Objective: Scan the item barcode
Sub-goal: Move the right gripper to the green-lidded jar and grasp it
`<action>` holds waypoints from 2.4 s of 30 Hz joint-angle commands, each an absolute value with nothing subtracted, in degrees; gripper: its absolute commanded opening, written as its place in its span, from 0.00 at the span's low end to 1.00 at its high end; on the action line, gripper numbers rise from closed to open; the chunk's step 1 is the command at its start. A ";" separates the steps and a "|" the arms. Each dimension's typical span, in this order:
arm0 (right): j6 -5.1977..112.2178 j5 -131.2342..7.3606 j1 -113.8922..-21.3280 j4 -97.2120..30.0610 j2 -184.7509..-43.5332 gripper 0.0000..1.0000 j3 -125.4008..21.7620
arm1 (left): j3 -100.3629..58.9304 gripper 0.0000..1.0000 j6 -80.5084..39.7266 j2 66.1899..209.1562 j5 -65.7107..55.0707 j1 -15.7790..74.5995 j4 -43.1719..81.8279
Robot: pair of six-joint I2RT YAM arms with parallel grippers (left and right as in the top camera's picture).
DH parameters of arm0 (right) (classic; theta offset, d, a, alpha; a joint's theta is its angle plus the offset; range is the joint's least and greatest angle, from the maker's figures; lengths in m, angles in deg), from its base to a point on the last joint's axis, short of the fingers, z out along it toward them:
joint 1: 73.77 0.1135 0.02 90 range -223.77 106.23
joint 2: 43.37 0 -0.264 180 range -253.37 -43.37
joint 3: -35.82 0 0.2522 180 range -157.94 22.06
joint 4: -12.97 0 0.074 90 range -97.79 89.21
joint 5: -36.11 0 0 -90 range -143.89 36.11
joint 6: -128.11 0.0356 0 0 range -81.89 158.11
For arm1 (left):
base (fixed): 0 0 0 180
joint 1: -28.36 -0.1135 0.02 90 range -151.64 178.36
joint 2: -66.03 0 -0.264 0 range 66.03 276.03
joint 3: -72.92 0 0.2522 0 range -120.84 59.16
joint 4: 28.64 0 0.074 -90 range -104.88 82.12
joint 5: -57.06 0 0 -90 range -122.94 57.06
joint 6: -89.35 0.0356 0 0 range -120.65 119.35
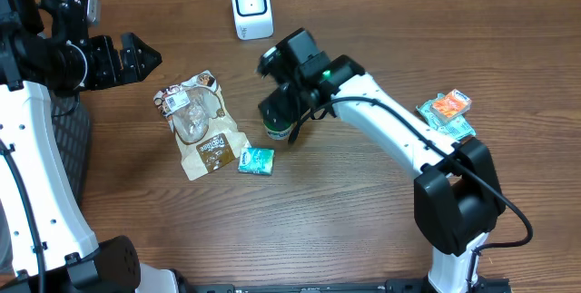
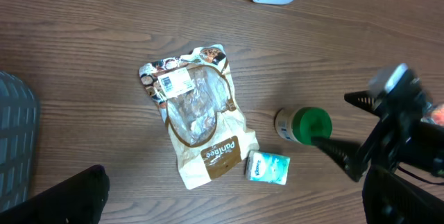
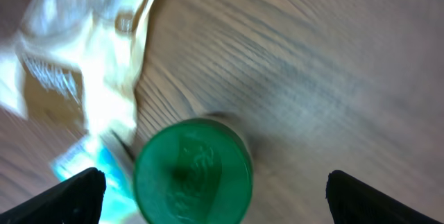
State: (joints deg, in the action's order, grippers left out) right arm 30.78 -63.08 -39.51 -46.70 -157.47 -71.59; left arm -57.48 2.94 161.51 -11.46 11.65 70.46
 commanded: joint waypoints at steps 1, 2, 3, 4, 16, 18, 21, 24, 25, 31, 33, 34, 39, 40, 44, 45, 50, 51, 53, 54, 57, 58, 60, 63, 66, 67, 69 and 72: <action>50.52 -69.47 -40.69 -45.50 -155.42 1.00 -72.53 | -58.20 1.00 4.08 160.90 -10.89 11.61 70.35; 51.48 -69.25 -40.69 -44.51 -155.51 1.00 -72.27 | -58.20 1.00 4.08 160.90 -10.89 11.61 70.35; 52.99 -68.50 -40.58 -43.58 -155.68 1.00 -72.09 | -58.20 0.99 4.08 160.90 -10.89 11.61 70.37; 54.19 -67.59 -40.39 -43.14 -155.92 1.00 -72.09 | -58.20 1.00 4.08 160.90 -10.89 11.61 70.35; 57.16 -55.46 -36.96 -43.77 -159.40 0.92 -72.09 | -58.20 1.00 4.08 160.90 -10.89 11.61 70.35; 55.94 -55.48 -36.85 -44.17 -159.59 0.90 -72.09 | -58.20 0.99 4.08 160.90 -10.89 11.61 70.37; 55.41 -55.46 -36.56 -44.67 -160.18 0.89 -72.09 | -58.20 1.00 4.08 160.90 -10.89 11.61 70.37; 54.73 -55.46 -36.13 -45.15 -161.30 0.86 -72.09 | -58.20 1.00 4.08 160.90 -10.89 11.61 70.37; 54.52 -55.43 -35.95 -45.28 -161.84 0.86 -72.09 | -58.20 0.99 4.08 160.90 -10.89 11.61 70.35; 54.12 -54.91 -35.86 -47.14 -162.98 0.82 -72.09 | -58.20 1.00 4.08 160.90 -10.89 11.61 70.35; 52.77 -54.82 -35.86 -47.62 -162.98 0.81 -72.09 | -58.20 1.00 4.08 160.90 -10.89 11.61 70.37; 52.00 -54.78 -35.86 -47.97 -162.98 0.81 -72.09 | -58.20 1.00 4.08 160.90 -10.89 11.61 70.35; 49.97 -51.00 -35.86 -49.63 -162.98 0.77 -72.09 | -58.20 1.00 4.08 160.90 -10.89 11.61 70.37; 49.73 -50.25 -35.86 -49.65 -162.98 0.77 -72.09 | -58.20 0.99 4.08 160.90 -10.89 11.61 70.35; 46.28 -49.42 -35.91 -48.60 -162.98 0.77 -72.62 | -58.20 1.00 4.08 160.90 -10.89 11.61 70.35; 45.23 -49.45 -35.91 -48.30 -162.98 0.78 -72.62 | -58.20 0.99 4.08 160.90 -10.89 11.61 70.37; 42.67 -49.47 -35.84 -48.76 -162.98 0.78 -72.57 | -58.20 0.99 4.08 160.90 -10.89 11.61 70.37; 42.69 -49.45 -35.84 -48.93 -162.98 0.78 -72.57 | -58.20 0.99 4.08 160.90 -10.89 11.61 70.35; 42.73 -49.47 -35.86 -49.13 -162.98 0.77 -72.57 | -58.20 0.99 4.08 160.90 -10.89 11.61 70.35; 42.73 -49.47 -35.86 -49.26 -162.98 0.76 -72.57 | -58.20 0.99 4.08 160.90 -10.89 11.61 70.37; 42.73 -49.45 -35.86 -49.67 -162.98 0.68 -72.57 | -58.20 0.99 4.08 160.90 -10.89 11.61 70.35; 42.73 -49.45 -35.86 -49.87 -162.98 0.64 -72.57 | -58.20 1.00 4.08 160.90 -10.89 11.61 70.37; 42.71 -49.42 -35.95 -50.22 -162.98 0.56 -72.57 | -58.20 1.00 4.08 160.90 -10.92 11.61 70.37; 42.73 -49.47 -35.95 -50.39 -162.96 0.52 -72.57 | -58.20 0.99 4.08 160.90 -10.89 11.61 70.33; 42.76 -50.25 -35.95 -50.59 -162.54 0.51 -72.59 | -58.20 0.99 4.08 160.90 -10.89 11.61 70.35; 42.73 -50.95 -35.99 -50.68 -162.19 0.51 -72.59 | -58.20 1.00 4.08 160.90 -10.89 11.61 70.37; 42.67 -52.64 -36.13 -50.81 -161.17 0.51 -72.59 | -58.20 0.99 4.08 160.90 -10.89 11.61 70.35; 37.18 -61.10 -36.78 -50.63 -157.98 0.51 -72.86 | -58.20 1.00 4.08 160.90 -10.89 11.61 70.35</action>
